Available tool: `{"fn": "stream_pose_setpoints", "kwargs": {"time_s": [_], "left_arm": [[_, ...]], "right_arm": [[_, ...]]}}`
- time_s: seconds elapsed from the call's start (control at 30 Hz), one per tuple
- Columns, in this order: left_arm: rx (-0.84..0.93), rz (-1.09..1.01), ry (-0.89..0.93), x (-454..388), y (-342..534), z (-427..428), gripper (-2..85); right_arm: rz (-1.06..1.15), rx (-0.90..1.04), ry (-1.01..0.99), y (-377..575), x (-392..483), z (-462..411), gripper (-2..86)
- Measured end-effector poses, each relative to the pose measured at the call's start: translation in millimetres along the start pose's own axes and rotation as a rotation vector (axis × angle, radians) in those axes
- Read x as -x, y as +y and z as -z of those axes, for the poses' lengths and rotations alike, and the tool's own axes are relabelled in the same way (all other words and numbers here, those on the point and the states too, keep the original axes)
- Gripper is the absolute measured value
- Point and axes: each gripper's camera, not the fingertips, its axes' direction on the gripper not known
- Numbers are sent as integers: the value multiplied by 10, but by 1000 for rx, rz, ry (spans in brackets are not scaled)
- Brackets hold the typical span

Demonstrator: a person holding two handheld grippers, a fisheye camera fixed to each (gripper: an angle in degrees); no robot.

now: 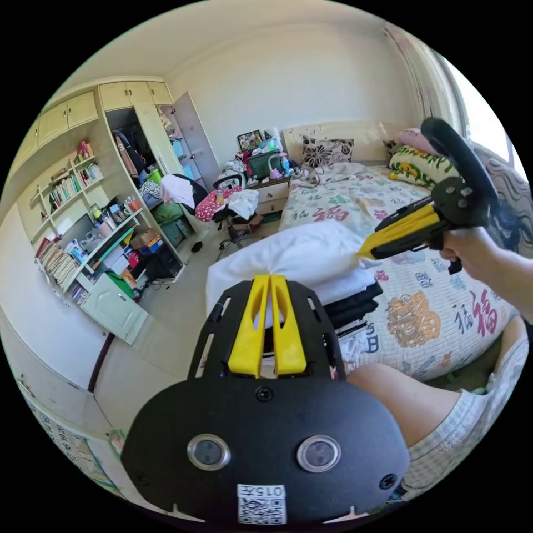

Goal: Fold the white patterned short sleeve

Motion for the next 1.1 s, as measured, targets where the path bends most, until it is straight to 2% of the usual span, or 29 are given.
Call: {"fn": "stream_pose_setpoints", "kwargs": {"time_s": [0.17, 0.27, 0.4, 0.53, 0.63, 0.73, 0.87, 0.93, 1.0, 1.1], "left_arm": [[-142, 21, 110, -28, -484, 438, -4], [-245, -6, 177, -120, -908, 799, -5], [-411, -119, 252, -423, -1536, 1506, -5], [-610, -203, 415, -810, -1983, 2228, -5], [-712, -243, 531, -1148, -2222, 2608, -5], [-772, -251, 677, -1491, -2308, 2783, -5], [-793, -243, 907, -1955, -2318, 2762, -5], [-770, -278, 1039, -2350, -2327, 2710, -5], [-735, -322, 1099, -2644, -2320, 2666, -5], [-687, -367, 1178, -3002, -2263, 2551, -5]], "right_arm": [[-26, -112, 22, 34, 26, 656, -8], [-57, -239, 70, 86, -62, 1369, -8], [-92, -437, 157, 307, -210, 2730, -7], [-97, -588, 310, 755, -196, 4155, -3], [-39, -575, 249, 1116, -89, 4779, 12], [-53, -426, 159, 1592, 34, 4914, 75], [-168, -464, 76, 2349, 120, 4905, 118], [-281, -521, 122, 2688, 80, 5022, 105], [-301, -588, 134, 2868, 70, 5203, 55], [-295, -535, 166, 3038, 60, 5531, 18]]}}
